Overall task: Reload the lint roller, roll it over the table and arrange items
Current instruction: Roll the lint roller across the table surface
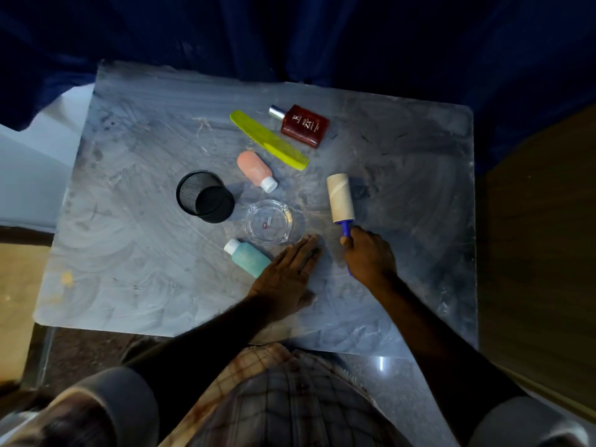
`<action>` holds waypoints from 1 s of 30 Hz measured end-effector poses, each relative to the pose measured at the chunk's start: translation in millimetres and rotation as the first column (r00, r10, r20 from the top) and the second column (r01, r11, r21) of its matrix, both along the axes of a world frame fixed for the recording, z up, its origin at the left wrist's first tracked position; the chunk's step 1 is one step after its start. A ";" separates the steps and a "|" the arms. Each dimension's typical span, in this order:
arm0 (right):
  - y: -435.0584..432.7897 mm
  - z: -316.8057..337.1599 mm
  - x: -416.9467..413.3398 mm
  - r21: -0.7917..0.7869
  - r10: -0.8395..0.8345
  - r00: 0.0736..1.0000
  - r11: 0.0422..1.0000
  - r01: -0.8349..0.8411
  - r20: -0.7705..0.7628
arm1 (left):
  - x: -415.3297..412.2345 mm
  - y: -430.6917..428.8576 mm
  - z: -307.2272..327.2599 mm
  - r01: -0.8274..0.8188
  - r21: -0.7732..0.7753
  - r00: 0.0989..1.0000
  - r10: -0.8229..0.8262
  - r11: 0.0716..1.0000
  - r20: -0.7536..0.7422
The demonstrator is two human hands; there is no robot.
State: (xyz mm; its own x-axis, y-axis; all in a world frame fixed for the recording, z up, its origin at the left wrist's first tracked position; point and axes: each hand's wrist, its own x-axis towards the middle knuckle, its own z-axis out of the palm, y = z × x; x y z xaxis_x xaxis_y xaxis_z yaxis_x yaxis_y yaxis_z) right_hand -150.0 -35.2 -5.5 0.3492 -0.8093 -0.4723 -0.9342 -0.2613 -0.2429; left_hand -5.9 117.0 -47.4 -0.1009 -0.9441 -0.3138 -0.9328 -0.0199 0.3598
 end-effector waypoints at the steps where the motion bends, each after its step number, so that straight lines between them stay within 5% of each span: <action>1: 2.3 0.3 2.3 -0.009 0.023 1.000 1.000 -0.023 -0.001 | 0.0 0.2 -0.1 -0.007 -0.003 1.000 0.007 1.000 -0.009; 16: 13.7 -0.8 14.4 -0.026 0.127 0.992 0.992 -0.126 0.017 | -2.5 3.3 3.8 -0.069 0.002 0.997 0.069 0.998 -0.039; 30: -39.6 -8.9 -106.9 -0.028 -0.456 0.889 0.889 0.458 0.047 | -1.0 2.4 -0.8 -0.086 0.006 0.993 0.086 0.996 -0.080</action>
State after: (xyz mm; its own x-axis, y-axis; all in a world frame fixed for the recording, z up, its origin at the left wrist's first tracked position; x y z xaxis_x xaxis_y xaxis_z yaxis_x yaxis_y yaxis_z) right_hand -256.9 -74.9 -14.4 -0.0467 -0.9002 -0.4329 -0.9427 0.1830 -0.2790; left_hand -6.9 119.4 -48.2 -0.0445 -0.9496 -0.3104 -0.8959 -0.0996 0.4329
